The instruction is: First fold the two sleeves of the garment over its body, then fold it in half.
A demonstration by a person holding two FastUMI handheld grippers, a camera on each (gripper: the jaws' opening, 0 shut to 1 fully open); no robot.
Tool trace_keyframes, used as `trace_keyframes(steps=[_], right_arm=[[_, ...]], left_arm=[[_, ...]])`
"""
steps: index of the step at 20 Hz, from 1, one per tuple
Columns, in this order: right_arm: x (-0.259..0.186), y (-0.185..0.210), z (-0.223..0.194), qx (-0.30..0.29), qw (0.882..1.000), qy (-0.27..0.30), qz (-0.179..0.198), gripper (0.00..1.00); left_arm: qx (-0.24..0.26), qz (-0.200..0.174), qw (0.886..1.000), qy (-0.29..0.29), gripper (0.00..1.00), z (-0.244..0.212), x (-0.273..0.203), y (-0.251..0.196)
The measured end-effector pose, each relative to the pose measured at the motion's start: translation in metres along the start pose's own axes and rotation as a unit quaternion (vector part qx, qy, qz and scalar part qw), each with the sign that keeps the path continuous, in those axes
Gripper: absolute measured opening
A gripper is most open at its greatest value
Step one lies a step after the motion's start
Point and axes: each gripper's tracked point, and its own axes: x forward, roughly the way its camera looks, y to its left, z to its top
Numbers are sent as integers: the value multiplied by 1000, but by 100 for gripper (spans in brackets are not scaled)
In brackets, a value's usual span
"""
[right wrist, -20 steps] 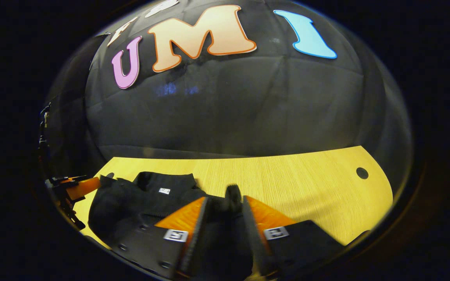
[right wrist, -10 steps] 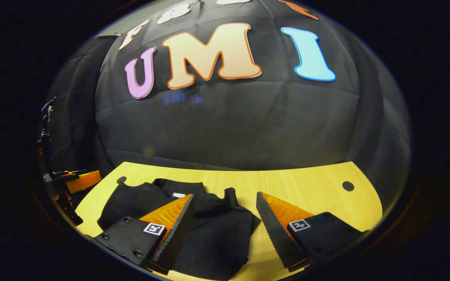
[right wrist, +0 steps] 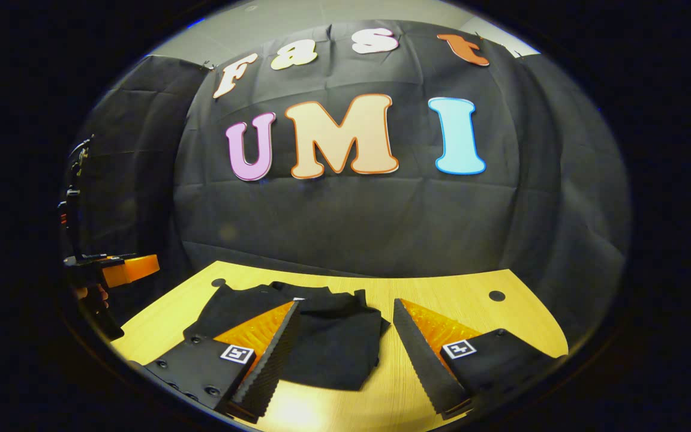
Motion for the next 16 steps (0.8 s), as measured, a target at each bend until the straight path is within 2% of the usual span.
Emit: trace_keyframes(steps=[1,3,6,7,9,11,12,16], right_arm=[[-16,5,0,4,1000,-7,2,98],[-50,14,-1,15,1000,-26,6,94],[-94,19,-10,14,999,-35,7,97],[-108,19,-13,8,999,-37,2,94],[-135,18,-20,11,999,-46,-8,97],[-157,23,-29,24,998,-56,-15,94],[-166,25,-34,28,998,-59,-19,97],[-199,41,-47,36,997,-62,-16,94]], left_arm=[[5,-3,1000,-6,92,1,-17,2],[6,-9,1000,-17,89,5,-47,0],[0,-25,1000,-18,89,5,-89,-6],[1,-28,999,-21,89,7,-101,-5],[13,-31,999,-25,89,10,-126,0],[21,-31,999,-28,89,10,-150,6],[23,-32,999,-29,89,9,-161,9],[28,-28,999,-13,89,-9,-196,22]])
